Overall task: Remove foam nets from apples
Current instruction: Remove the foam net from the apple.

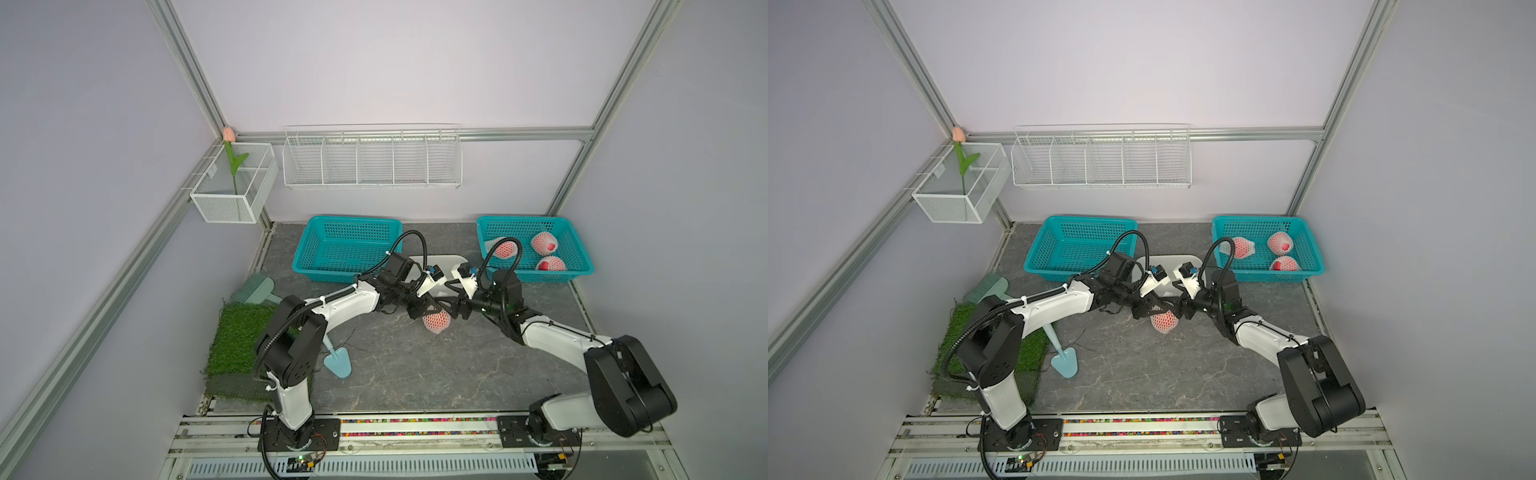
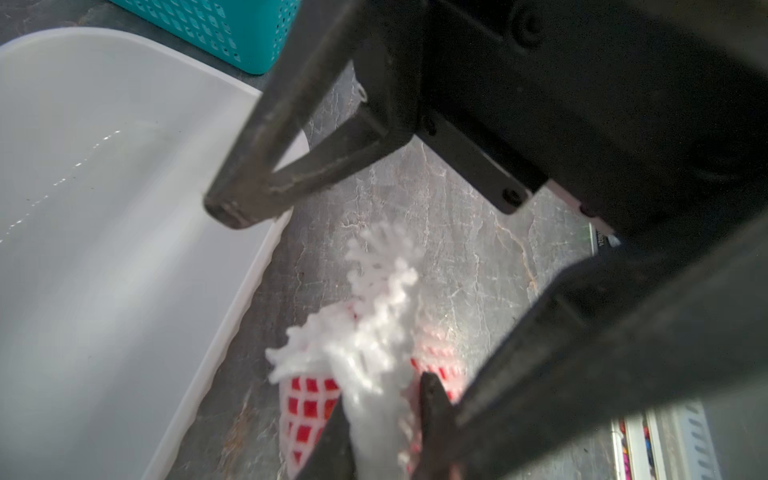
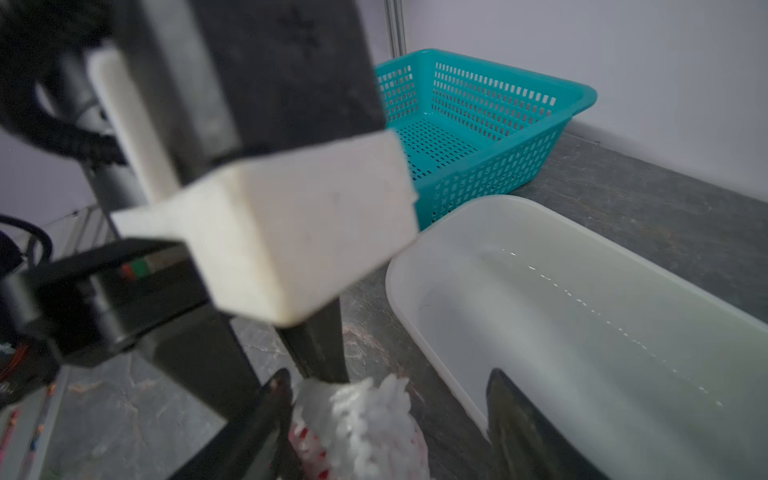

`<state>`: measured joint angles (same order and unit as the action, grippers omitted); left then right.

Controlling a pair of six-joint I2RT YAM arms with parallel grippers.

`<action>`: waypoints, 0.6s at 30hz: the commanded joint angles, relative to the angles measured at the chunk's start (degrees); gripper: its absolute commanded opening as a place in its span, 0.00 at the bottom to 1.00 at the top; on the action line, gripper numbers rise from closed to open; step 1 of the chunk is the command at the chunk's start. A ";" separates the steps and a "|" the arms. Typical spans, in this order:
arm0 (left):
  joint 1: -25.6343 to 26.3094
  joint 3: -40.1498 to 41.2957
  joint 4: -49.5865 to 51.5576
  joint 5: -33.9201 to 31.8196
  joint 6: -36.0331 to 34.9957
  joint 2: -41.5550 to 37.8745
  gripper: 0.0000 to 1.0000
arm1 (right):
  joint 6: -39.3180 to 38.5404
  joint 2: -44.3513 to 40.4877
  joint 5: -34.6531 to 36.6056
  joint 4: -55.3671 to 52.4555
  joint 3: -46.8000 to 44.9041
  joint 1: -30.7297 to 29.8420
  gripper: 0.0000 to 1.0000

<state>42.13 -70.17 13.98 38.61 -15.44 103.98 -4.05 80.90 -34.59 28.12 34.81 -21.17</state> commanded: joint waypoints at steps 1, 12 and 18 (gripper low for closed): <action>-0.12 -0.73 -3.68 -1.34 -0.70 0.40 0.06 | -0.20 -1.87 -3.59 -4.14 -0.72 -0.23 0.89; -0.23 4.06 -10.40 -6.91 -1.16 -3.55 0.04 | 0.97 -3.50 -4.36 -5.69 -5.19 0.44 0.94; -0.21 5.07 -11.94 -6.34 -0.44 -4.21 0.04 | 0.54 0.87 -4.70 -5.08 -3.30 0.60 0.96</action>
<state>42.02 -66.13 5.37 32.27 -15.44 101.86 -3.42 79.37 -37.80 22.96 30.57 -20.71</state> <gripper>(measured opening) 0.054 0.961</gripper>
